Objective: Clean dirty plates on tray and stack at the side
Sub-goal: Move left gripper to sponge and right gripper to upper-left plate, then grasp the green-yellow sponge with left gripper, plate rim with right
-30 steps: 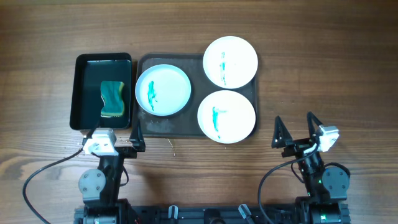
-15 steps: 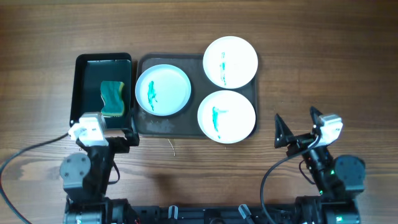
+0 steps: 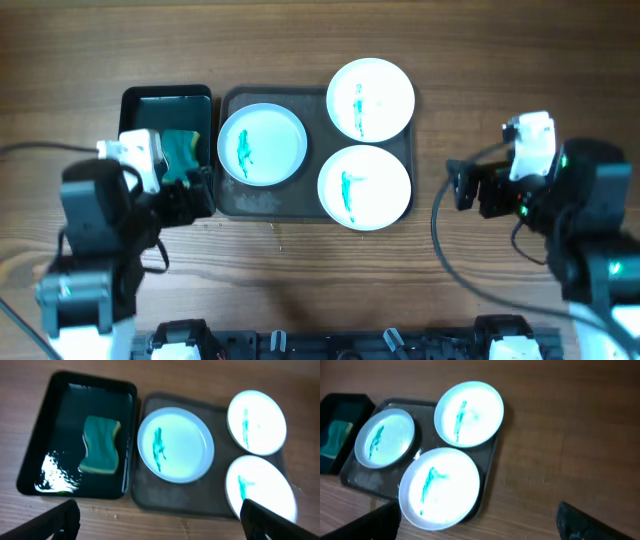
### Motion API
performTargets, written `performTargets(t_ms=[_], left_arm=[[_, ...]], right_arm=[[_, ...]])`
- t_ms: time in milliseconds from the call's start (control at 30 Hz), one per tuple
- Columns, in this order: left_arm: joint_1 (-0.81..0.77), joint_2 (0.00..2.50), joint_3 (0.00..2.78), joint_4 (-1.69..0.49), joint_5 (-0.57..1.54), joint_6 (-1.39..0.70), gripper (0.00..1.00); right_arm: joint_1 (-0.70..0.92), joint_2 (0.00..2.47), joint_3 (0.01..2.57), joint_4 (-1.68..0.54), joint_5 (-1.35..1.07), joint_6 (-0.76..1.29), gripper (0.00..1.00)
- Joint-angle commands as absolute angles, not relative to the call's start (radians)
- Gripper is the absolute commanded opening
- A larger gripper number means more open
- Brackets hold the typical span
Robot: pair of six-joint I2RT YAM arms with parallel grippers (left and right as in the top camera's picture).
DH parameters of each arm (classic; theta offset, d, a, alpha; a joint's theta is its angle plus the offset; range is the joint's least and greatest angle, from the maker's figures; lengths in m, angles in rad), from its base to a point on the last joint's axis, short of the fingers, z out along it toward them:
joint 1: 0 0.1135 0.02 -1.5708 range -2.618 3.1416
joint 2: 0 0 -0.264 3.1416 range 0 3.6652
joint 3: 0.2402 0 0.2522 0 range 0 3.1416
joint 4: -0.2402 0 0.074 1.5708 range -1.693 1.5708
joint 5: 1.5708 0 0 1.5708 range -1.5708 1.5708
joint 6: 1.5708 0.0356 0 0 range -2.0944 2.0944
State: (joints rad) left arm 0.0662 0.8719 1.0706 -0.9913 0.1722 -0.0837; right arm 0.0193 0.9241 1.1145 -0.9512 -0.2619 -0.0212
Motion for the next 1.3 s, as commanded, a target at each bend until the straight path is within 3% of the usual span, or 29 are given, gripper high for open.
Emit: performTargets(t_ms=[0,167,367,600,833,900,1033,1267], left_arm=[[0.061,0.976,1.178,-1.040,0.302,-0.086,1.00],[0.061,1.063,1.177,-1.026,0.336,-0.090,1.00],[0.074,1.105,1.205,-0.991,0.326,-0.095,1.00],[0.079,1.364,1.571,-1.213,0.204,-0.173,1.00],[0.079,1.414,1.580,-1.204,0.114,-0.172,0.87],[0.079,1.414,1.580,-1.206,0.095,-0.173,0.88],[0.079,1.419,1.579,-1.206,0.027,-0.237,0.90],[0.083,1.491,1.578,-1.220,0.002,-0.249,0.88]], right_arm=[[0.027,1.017,1.229,-0.986,-0.286,0.014,1.00],[0.027,1.103,1.230,-0.961,-0.452,0.077,0.98],[0.075,1.214,1.263,-0.958,-0.453,0.145,0.83],[0.276,1.471,1.514,-0.984,-0.358,0.275,0.72],[0.466,1.708,1.530,-0.801,-0.353,0.403,0.58],[0.508,1.791,1.530,-0.731,-0.312,0.479,0.50],[0.556,1.941,1.530,-0.610,-0.256,0.590,0.45],[0.560,2.111,1.530,-0.479,-0.254,0.598,0.39]])
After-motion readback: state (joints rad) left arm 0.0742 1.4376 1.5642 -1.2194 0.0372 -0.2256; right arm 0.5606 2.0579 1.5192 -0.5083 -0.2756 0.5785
